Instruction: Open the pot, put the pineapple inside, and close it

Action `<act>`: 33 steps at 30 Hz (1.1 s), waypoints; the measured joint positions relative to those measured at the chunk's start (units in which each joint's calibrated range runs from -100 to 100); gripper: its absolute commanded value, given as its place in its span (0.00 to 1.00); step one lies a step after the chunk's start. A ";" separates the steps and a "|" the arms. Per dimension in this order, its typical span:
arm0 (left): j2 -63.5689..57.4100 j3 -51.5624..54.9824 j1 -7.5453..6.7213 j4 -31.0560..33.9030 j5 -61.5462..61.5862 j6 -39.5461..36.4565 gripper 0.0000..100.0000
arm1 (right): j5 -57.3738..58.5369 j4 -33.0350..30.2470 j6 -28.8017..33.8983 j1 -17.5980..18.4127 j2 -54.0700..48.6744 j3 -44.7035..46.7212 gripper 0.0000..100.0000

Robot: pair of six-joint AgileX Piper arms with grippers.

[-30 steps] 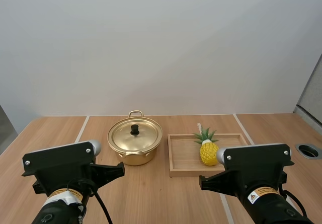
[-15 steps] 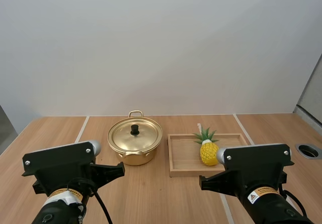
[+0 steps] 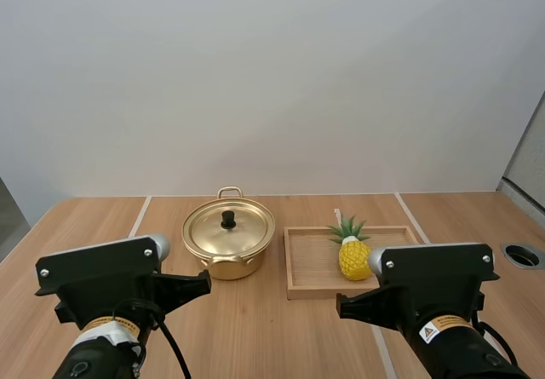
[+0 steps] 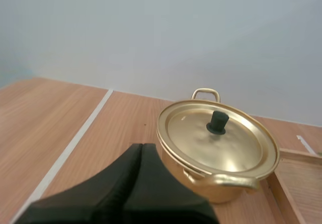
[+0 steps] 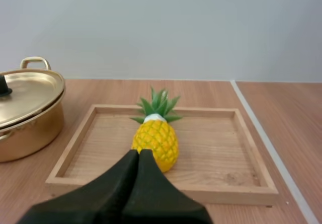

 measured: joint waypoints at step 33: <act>-0.09 -18.14 0.00 0.95 -53.41 14.26 0.00 | -36.21 -2.03 0.00 0.00 1.08 -22.43 0.00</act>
